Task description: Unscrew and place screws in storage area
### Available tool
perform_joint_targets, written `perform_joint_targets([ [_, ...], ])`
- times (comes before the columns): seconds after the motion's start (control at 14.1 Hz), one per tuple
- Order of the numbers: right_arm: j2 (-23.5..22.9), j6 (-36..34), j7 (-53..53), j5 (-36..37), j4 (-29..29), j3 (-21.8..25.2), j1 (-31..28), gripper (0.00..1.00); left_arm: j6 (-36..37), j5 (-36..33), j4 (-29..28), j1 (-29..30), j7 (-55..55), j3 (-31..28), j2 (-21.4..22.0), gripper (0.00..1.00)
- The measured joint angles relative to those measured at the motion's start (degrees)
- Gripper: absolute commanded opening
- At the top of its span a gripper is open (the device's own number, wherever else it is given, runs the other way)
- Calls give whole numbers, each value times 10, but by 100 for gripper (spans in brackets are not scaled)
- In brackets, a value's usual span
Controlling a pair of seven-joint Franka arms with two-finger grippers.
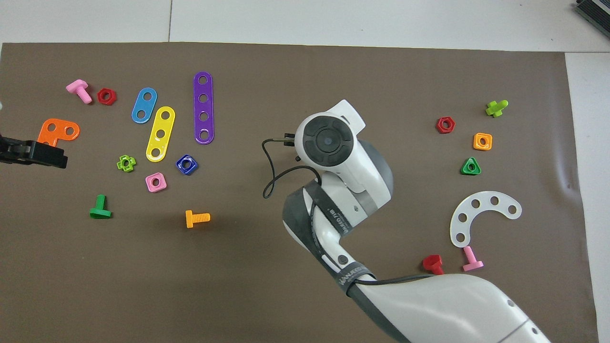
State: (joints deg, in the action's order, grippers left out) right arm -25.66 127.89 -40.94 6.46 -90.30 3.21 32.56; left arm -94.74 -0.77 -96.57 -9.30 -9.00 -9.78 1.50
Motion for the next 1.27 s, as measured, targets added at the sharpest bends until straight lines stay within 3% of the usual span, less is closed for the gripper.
perform_joint_targets([
  [0.28, 113, -40, 117, 0, -91, 1, -114, 0, 0, 0, 0, 0, 0, 0, 0, 100],
  [0.49, 160, -35, 197, -21, -176, 1, -187, 0, 0, 0, 0, 0, 0, 0, 0, 100],
  [0.92, 182, 86, 323, -84, -333, 1, -271, 0, 0, 0, 0, 0, 0, 0, 0, 100],
  [1.2, 176, 135, 328, -112, -375, -4, -274, 0, 0, 0, 0, 0, 0, 0, 0, 100],
  [1.27, 171, 141, 328, -114, -376, -4, -274, 30, 0, 0, 0, 0, 0, 0, 0, 100],
])
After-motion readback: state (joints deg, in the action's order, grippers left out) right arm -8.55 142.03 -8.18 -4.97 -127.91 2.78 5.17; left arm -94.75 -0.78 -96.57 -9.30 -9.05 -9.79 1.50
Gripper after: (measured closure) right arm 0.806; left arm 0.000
